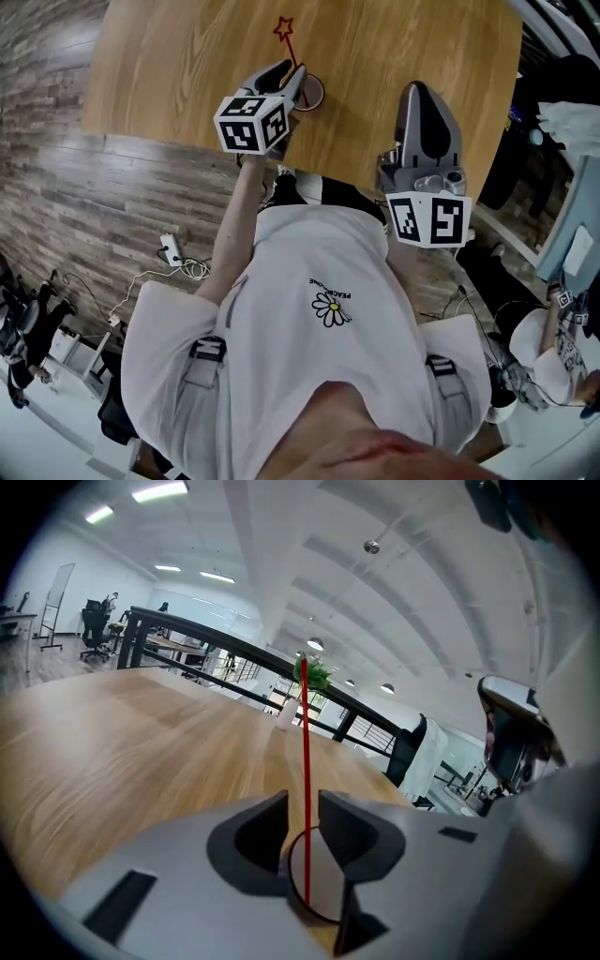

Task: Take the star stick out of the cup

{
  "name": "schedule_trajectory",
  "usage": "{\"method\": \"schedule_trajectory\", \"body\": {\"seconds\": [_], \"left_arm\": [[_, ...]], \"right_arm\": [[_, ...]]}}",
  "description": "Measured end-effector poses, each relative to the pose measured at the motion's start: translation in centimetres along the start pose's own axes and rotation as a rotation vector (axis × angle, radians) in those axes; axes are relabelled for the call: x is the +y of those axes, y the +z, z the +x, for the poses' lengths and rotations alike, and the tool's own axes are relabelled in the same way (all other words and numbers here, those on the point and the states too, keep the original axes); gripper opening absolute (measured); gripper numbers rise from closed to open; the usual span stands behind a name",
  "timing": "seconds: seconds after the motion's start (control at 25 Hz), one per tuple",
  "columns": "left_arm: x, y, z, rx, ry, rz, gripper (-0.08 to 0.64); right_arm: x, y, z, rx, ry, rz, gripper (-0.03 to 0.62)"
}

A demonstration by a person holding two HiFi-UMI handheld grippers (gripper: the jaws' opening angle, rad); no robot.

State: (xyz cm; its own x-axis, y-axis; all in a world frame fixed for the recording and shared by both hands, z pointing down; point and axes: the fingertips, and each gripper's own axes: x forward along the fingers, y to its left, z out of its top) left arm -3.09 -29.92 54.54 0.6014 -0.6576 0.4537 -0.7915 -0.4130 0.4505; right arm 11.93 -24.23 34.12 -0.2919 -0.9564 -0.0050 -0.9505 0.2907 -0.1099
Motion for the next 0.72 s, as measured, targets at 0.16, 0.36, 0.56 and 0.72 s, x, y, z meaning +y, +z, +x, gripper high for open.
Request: {"method": "schedule_trajectory", "body": {"seconds": [0.16, 0.36, 0.56, 0.72], "left_arm": [[0.5, -0.8, -1.0, 0.011, 0.023, 0.019, 0.043], [0.5, -0.7, -1.3, 0.005, 0.032, 0.026, 0.021], [0.4, -0.6, -1.4, 0.007, 0.046, 0.047, 0.018], [0.4, -0.6, -1.4, 0.009, 0.056, 0.052, 0.018]], "right_arm": [[0.4, -0.4, -0.5, 0.003, 0.0, 0.011, 0.006], [0.6, -0.5, -0.6, -0.001, 0.01, 0.017, 0.006], [0.9, -0.5, -0.8, -0.002, 0.019, 0.017, 0.006], [1.0, -0.4, -0.9, -0.004, 0.017, 0.017, 0.006]]}}
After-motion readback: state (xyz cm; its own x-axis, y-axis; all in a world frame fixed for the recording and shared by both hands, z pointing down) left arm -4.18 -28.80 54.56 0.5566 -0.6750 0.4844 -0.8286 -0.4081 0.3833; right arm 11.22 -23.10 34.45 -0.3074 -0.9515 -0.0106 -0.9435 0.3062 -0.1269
